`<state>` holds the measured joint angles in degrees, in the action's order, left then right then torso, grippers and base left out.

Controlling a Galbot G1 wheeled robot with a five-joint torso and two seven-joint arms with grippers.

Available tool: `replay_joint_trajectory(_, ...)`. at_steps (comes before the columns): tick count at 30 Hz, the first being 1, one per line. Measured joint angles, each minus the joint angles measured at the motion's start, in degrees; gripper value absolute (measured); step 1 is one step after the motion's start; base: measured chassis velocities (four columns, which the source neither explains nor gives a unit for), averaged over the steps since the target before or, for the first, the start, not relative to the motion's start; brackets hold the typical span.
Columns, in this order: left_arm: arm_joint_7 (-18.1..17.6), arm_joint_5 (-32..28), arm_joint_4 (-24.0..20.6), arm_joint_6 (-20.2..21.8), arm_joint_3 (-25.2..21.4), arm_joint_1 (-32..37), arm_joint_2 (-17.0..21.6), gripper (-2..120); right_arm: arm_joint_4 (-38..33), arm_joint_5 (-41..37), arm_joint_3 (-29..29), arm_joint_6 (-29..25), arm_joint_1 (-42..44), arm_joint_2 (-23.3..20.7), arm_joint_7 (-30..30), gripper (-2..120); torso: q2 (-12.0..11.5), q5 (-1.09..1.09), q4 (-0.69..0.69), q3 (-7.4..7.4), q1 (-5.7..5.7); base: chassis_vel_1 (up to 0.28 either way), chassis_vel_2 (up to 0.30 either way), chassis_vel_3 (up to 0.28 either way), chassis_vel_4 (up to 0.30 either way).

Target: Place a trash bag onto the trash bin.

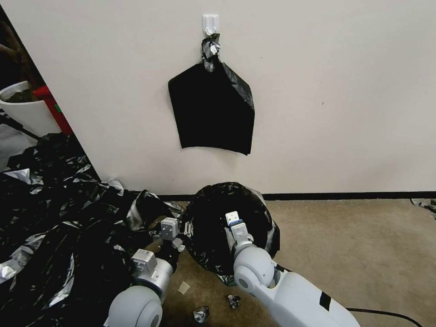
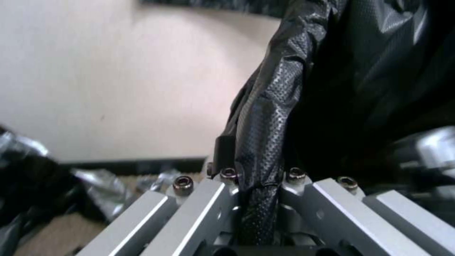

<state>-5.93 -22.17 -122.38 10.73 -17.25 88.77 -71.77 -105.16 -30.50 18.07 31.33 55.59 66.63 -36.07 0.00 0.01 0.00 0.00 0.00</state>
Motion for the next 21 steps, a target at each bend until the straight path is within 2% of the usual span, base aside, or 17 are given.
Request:
replay_joint_trajectory(5,-3.5,-1.3,0.8,3.0,0.4,-1.2,-0.1,3,-6.3,1.5,-1.5,-1.1,4.8,-3.1,5.2,3,0.0,0.0,0.0,0.0,0.0,0.0,0.0,0.0,0.0)
replay_joint_trajectory(7,-6.7,-4.1,1.6,6.2,0.8,-2.9,-0.2,3,-11.7,2.4,-2.5,-2.4,8.4,-5.1,8.6,15,0.0,-0.01,-0.01,0.0,0.0,0.0,0.0,0.0,0.0)
replay_joint_trajectory(8,-6.7,-4.1,1.6,6.2,0.8,-2.9,-0.2,3,-11.7,2.4,-2.5,-2.4,8.4,-5.1,8.6,15,0.0,-0.01,-0.01,0.0,0.0,0.0,0.0,0.0,0.0)
replay_joint_trajectory(10,-11.2,-9.7,2.1,11.0,1.1,-5.4,-0.2,3,-17.5,4.2,-5.3,-5.5,12.4,-6.2,12.8,27,0.0,-0.01,-0.01,-0.01,0.0,0.0,0.0,0.0,0.0)
replay_joint_trajectory(11,-11.2,-9.7,2.1,11.0,1.1,-5.4,-0.2,3,-17.5,4.2,-5.3,-5.5,12.4,-6.2,12.8,27,0.0,-0.01,-0.01,-0.01,0.0,0.0,0.0,0.0,0.0)
replay_joint_trajectory(15,-21.7,-22.8,3.1,22.9,1.2,-10.7,0.2,3,-22.1,16.2,-11.6,-18.1,17.4,-4.8,17.7,45,0.0,-0.01,-0.01,0.0,0.0,0.0,0.0,0.0,0.0)
replay_joint_trajectory(16,-21.7,-22.8,3.1,22.9,1.2,-10.7,0.2,3,-22.1,16.2,-11.6,-18.1,17.4,-4.8,17.7,45,0.0,-0.01,-0.01,0.0,0.0,0.0,0.0,0.0,0.0)
replay_joint_trajectory(18,-27.2,-28.5,4.3,27.8,1.7,-13.4,0.5,3,-22.3,21.8,-14.4,-23.0,19.3,-2.5,18.4,56,0.0,0.0,0.0,0.0,0.0,0.0,0.0,0.0,0.0)
replay_joint_trajectory(19,-27.2,-28.5,4.3,27.8,1.7,-13.4,0.5,3,-22.3,21.8,-14.4,-23.0,19.3,-2.5,18.4,56,0.0,0.0,0.0,0.0,0.0,0.0,0.0,0.0,0.0)
replay_joint_trajectory(21,-30.6,-32.4,5.4,31.0,2.6,-15.1,0.5,3,-22.4,22.5,-15.6,-24.1,21.2,-0.6,18.3,65,0.0,-0.01,-0.01,0.0,0.0,0.0,0.0,0.0,0.0)
